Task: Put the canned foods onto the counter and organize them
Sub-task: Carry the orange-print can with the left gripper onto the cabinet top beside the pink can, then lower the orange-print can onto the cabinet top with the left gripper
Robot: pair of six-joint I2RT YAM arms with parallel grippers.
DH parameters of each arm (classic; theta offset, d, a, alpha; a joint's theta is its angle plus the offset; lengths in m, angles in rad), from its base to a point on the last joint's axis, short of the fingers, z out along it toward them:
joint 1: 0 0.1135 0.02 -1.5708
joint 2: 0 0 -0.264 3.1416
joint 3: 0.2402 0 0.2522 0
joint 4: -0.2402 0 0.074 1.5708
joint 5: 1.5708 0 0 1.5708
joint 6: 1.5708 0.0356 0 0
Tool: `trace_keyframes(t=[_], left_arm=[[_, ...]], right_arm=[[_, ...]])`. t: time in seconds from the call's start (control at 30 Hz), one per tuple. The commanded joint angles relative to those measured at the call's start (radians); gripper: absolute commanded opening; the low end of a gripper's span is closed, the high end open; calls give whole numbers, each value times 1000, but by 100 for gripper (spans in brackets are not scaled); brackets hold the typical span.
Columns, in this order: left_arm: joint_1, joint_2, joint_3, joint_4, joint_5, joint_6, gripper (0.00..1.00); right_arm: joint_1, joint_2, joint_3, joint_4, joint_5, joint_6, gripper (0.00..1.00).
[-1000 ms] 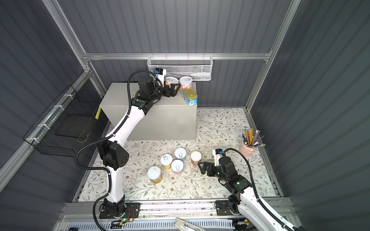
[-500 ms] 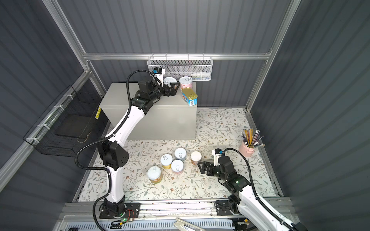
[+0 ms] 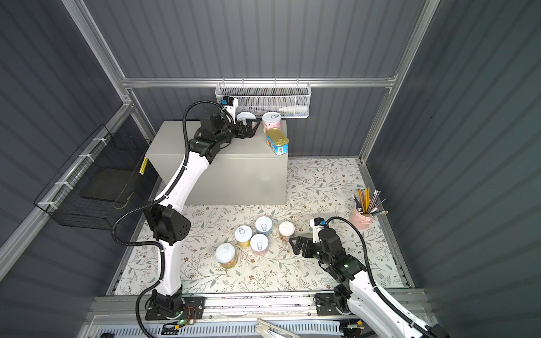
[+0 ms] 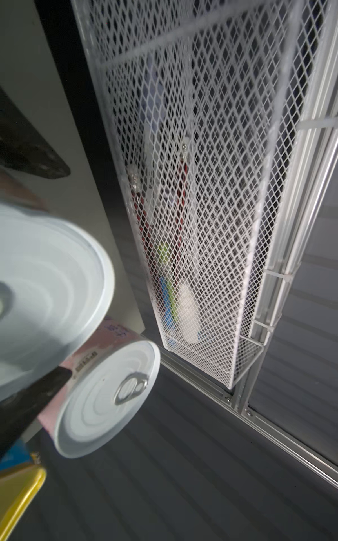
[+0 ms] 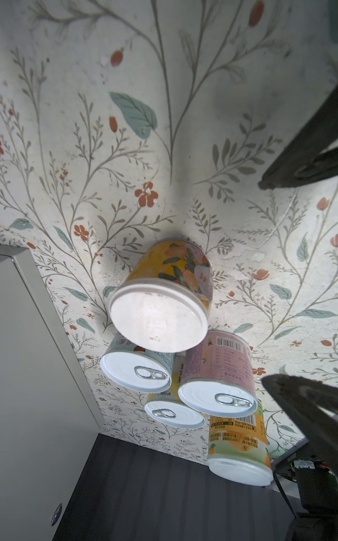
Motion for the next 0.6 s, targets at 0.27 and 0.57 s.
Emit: trace_keyframes(t=[0.27, 0.57], left_arm=[[50, -30, -47, 30, 104, -112, 100], [50, -60, -41, -67, 47, -49, 100]], right_arm=[[5, -9, 13, -9, 7, -9, 99], [5, -9, 13, -7, -2, -5, 99]])
